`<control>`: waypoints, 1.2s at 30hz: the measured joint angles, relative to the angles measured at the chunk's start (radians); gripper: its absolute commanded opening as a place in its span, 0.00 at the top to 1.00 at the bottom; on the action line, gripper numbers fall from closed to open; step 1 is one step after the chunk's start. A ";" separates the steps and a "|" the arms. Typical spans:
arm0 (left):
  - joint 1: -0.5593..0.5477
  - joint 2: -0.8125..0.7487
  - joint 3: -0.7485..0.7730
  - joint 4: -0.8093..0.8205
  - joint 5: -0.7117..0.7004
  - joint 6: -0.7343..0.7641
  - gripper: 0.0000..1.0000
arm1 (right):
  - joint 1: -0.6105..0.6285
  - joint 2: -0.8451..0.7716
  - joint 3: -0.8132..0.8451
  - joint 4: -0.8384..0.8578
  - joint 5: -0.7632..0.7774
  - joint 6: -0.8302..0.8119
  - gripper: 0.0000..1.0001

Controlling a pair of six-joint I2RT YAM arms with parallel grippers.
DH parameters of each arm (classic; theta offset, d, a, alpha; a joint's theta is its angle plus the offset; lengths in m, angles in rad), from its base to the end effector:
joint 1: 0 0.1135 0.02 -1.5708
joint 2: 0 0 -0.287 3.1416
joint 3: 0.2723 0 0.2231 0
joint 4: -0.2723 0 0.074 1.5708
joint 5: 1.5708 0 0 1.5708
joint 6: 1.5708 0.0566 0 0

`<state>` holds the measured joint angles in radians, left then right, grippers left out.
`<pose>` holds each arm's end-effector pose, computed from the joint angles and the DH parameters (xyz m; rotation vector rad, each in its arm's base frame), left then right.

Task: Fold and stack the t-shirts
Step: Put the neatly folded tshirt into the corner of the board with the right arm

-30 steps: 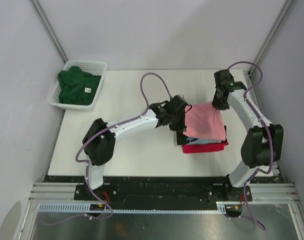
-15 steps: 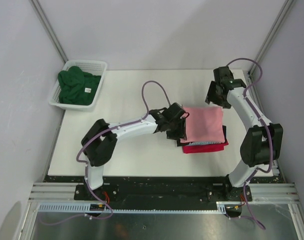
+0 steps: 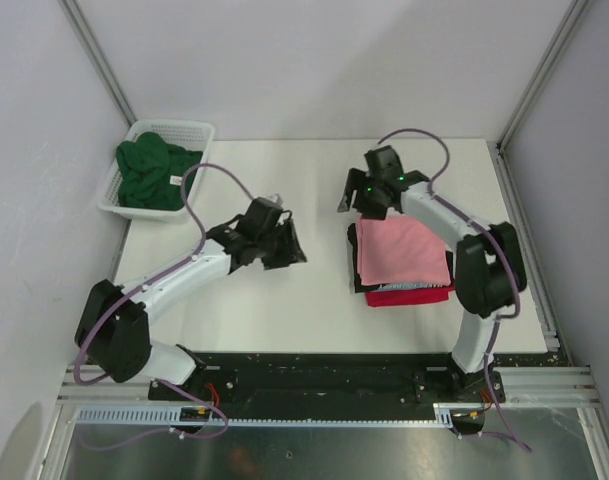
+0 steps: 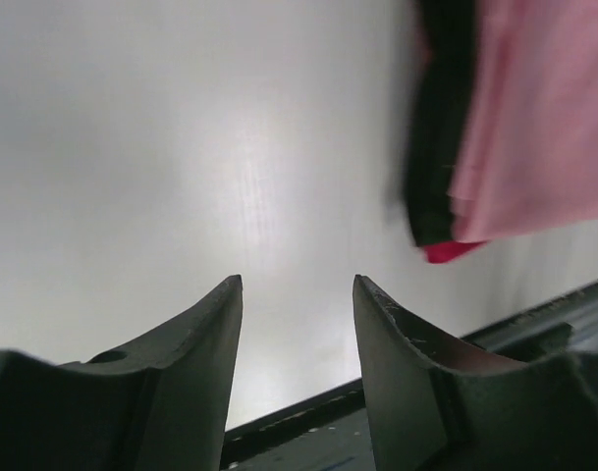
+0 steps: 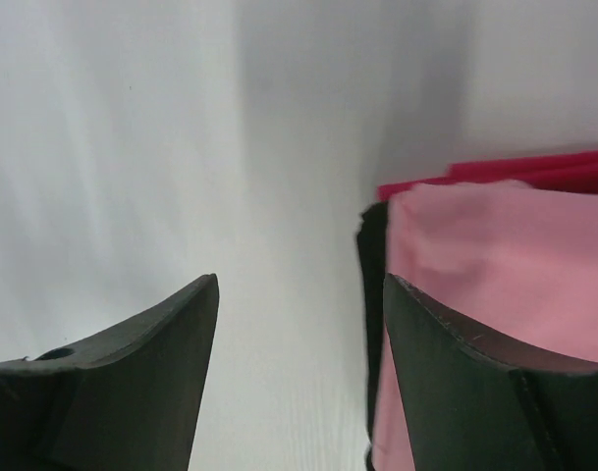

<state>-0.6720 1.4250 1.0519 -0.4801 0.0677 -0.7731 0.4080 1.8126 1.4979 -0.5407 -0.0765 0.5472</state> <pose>0.2215 -0.1811 0.2767 -0.0968 2.5564 -0.6994 0.3629 0.1616 0.2842 0.1377 2.4882 0.5128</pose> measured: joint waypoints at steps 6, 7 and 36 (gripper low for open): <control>0.093 -0.068 -0.130 -0.025 -0.007 0.027 0.46 | 0.084 0.175 0.023 0.100 -0.055 0.066 0.28; 0.099 -0.078 -0.137 -0.024 -0.007 0.032 0.46 | 0.094 0.194 0.023 0.114 -0.059 0.076 0.28; 0.119 -0.118 -0.174 -0.008 0.020 0.048 0.48 | -0.072 -0.221 -0.628 0.273 0.091 0.204 0.27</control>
<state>-0.5529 1.3067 0.8780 -0.4881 0.0875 -0.7254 0.3359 1.5917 0.8696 -0.2680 0.0147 0.7509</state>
